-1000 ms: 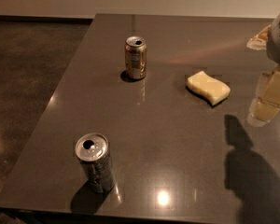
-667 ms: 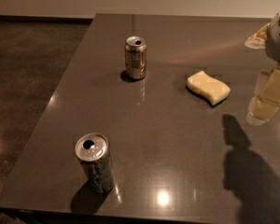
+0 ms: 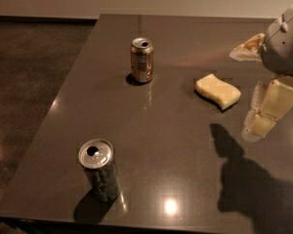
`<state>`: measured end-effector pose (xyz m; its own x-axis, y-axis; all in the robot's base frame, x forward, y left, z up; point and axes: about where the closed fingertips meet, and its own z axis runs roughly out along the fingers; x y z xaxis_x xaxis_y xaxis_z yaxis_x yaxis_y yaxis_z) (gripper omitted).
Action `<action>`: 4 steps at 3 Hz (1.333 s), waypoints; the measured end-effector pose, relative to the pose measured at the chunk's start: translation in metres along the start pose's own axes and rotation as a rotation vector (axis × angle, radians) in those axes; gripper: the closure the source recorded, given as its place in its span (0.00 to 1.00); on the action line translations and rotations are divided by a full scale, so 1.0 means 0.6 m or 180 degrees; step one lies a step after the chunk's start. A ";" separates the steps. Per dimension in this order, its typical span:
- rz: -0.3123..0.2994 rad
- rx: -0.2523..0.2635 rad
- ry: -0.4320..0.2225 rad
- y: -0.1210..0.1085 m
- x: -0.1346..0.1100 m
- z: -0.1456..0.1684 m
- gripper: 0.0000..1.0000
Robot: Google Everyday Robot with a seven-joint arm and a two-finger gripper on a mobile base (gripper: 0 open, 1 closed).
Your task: Move redbull can near orange can
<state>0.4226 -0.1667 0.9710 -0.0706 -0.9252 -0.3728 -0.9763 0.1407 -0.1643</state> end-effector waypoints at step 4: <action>-0.0377 -0.0424 -0.0994 0.194 -0.191 0.106 0.00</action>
Offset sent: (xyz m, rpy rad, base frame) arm -0.0904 0.1168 -0.0383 0.2764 0.0641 0.2414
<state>0.3299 -0.0218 0.9368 0.0905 -0.7771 -0.6228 -0.9935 -0.0272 -0.1104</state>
